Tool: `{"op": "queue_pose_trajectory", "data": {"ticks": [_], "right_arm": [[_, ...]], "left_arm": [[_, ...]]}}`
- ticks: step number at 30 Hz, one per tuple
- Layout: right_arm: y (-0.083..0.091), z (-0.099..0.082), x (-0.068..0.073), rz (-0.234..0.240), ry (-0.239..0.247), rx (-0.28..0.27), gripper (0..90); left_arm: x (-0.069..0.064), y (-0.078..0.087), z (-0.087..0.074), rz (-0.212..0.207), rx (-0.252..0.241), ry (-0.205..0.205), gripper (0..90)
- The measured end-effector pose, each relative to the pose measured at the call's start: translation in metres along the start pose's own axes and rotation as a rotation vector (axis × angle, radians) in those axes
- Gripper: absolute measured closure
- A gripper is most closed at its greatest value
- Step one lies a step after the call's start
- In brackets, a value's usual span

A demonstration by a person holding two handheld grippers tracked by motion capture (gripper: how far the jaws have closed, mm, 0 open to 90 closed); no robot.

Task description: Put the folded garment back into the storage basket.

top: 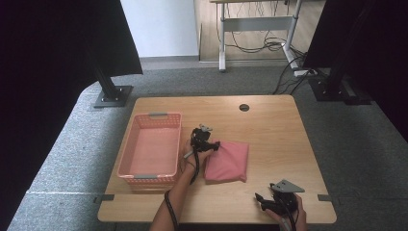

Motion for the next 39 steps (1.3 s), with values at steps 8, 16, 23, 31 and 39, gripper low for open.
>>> {"op": "queue_pose_trajectory", "data": {"ticks": [8,16,23,31,39], "right_arm": [[0.000,0.000,0.000,-0.002,0.002,0.002,26.2],[0.000,0.000,0.000,-0.001,-0.001,-0.001,26.2],[0.000,0.000,-0.001,-0.003,-0.001,-0.002,26.2],[0.000,0.000,-0.001,-0.010,0.001,0.000,26.2],[0.000,0.000,0.000,-0.014,0.002,0.001,26.2]], "left_arm": [[-0.007,0.003,-0.001,-0.064,-0.018,0.031,62.1],[-0.015,0.007,0.000,-0.048,-0.018,-0.003,78.5],[-0.014,0.019,0.001,-0.044,-0.059,0.031,79.3],[-0.015,0.037,0.006,-0.025,-0.110,0.053,79.2],[-0.017,0.044,0.008,-0.017,-0.124,0.045,79.1]]}}
Point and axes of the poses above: each handheld gripper's, and its own axes: y roughly backward along the jaws, z roughly out of its top, x roughly to its left, the point moved 8 cm from there along -y, roughly forward along the jaws, and after that the axes turned 12 degrees about z, right-handed, at the moved point
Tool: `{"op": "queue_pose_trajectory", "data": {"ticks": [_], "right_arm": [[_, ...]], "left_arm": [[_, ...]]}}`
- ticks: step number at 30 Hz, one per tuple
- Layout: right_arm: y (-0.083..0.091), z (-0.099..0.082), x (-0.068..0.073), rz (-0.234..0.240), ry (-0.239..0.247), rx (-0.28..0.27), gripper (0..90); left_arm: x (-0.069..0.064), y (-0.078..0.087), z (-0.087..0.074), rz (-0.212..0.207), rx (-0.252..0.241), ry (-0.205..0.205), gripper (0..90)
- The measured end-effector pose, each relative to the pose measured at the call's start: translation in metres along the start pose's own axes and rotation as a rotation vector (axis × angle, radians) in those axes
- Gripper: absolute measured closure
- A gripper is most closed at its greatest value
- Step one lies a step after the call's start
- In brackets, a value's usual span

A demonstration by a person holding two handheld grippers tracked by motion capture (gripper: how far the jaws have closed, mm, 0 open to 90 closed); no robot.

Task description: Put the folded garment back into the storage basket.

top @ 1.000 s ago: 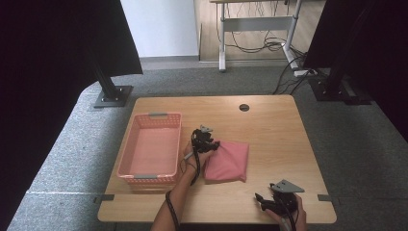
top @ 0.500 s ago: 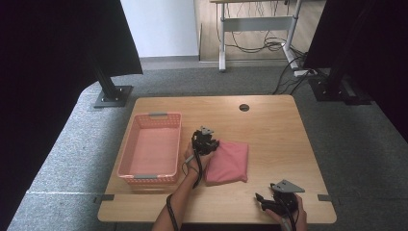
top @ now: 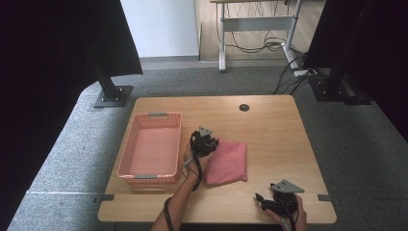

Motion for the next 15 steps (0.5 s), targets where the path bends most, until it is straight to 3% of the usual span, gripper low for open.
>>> {"op": "queue_pose_trajectory", "data": {"ticks": [7,15], "right_arm": [[-0.0004,0.0007,-0.0005,0.004,-0.002,0.000,27.0],[-0.0026,0.0026,-0.0006,0.005,-0.003,-0.001,26.9]], "left_arm": [[-0.0013,0.0044,0.0015,-0.014,-0.008,0.014,79.1],[-0.0014,0.0088,0.0042,-0.009,-0.016,0.000,78.9]]}}
Point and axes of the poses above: each handheld gripper's, and its own axes: y roughly backward along the jaws, z roughly out of its top, x roughly to its left, the point moved 8 cm from there along -y, roughly forward along the jaws, and after that the axes turned 12 degrees about z, right-handed, at the moved point
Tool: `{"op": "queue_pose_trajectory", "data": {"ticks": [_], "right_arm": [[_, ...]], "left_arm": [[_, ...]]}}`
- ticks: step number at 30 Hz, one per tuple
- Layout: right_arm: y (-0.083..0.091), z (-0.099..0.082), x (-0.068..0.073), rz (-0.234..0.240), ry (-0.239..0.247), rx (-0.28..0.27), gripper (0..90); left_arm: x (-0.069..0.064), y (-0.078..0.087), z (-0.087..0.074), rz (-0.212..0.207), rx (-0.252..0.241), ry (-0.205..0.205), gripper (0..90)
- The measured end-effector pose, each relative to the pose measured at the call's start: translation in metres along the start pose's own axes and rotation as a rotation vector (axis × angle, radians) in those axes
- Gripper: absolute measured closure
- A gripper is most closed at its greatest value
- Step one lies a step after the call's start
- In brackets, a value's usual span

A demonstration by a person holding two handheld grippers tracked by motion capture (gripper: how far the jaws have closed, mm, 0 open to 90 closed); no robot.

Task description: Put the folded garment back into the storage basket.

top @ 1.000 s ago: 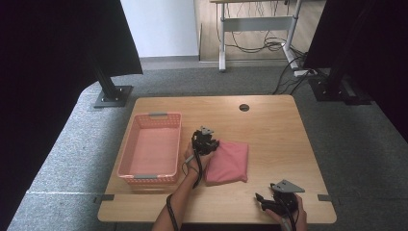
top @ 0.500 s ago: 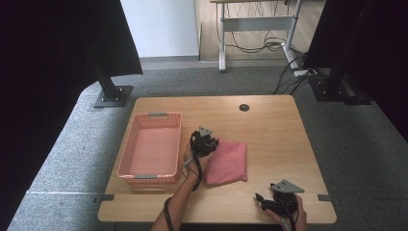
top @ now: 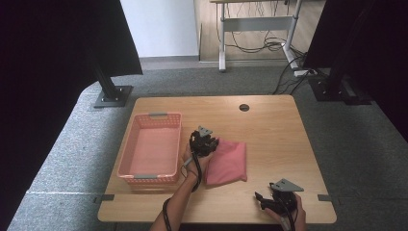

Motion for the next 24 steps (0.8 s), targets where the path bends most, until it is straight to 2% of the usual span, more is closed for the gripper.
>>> {"op": "queue_pose_trajectory", "data": {"ticks": [10,24], "right_arm": [[-0.002,0.002,0.000,0.008,-0.007,-0.002,26.6],[-0.010,0.013,0.010,0.037,0.011,-0.013,26.7]], "left_arm": [[0.001,-0.002,-0.001,-0.005,-0.001,0.012,79.0],[0.001,-0.002,-0.001,-0.006,-0.002,0.006,79.0]]}}
Point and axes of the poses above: each handheld gripper's, and its own axes: y roughly backward along the jaws, z roughly out of its top, x roughly to its left, the point moved 8 cm from there along -y, roughly forward along the jaws, and after that the axes turned 12 degrees about z, right-handed, at the moved point
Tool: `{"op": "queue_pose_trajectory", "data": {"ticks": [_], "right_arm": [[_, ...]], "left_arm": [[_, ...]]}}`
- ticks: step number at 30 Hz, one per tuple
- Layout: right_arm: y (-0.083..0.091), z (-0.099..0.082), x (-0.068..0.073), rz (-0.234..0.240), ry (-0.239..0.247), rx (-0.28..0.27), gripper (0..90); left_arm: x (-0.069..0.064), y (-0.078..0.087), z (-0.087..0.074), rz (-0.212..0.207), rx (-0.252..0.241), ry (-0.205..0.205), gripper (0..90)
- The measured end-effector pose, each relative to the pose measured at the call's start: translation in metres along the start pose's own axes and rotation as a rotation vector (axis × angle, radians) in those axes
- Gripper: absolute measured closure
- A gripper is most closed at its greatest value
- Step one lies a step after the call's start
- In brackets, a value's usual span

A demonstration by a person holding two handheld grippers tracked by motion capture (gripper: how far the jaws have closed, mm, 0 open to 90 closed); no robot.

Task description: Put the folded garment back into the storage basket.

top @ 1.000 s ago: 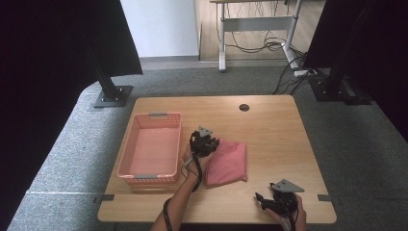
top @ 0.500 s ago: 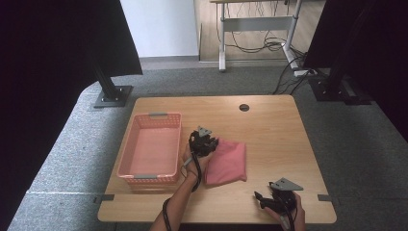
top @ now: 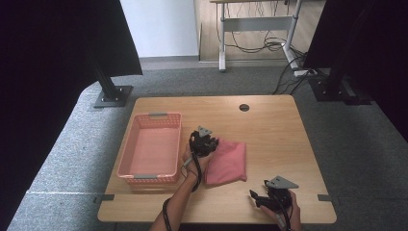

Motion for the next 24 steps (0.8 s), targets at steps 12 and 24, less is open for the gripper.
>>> {"op": "queue_pose_trajectory", "data": {"ticks": [12,24], "right_arm": [[-0.009,0.004,0.003,0.009,0.008,0.009,26.9],[-0.016,0.013,0.002,0.016,0.021,0.011,26.9]], "left_arm": [[0.001,-0.001,-0.001,-0.003,0.005,0.000,79.0],[0.000,-0.002,0.000,-0.001,0.009,-0.006,78.9]]}}
Point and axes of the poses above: each handheld gripper's, and its own axes: y roughly backward along the jaws, z roughly out of its top, x roughly to its left, the point moved 8 cm from there along -y, roughly forward along the jaws, and after that the axes turned 12 degrees about z, right-handed, at the moved point
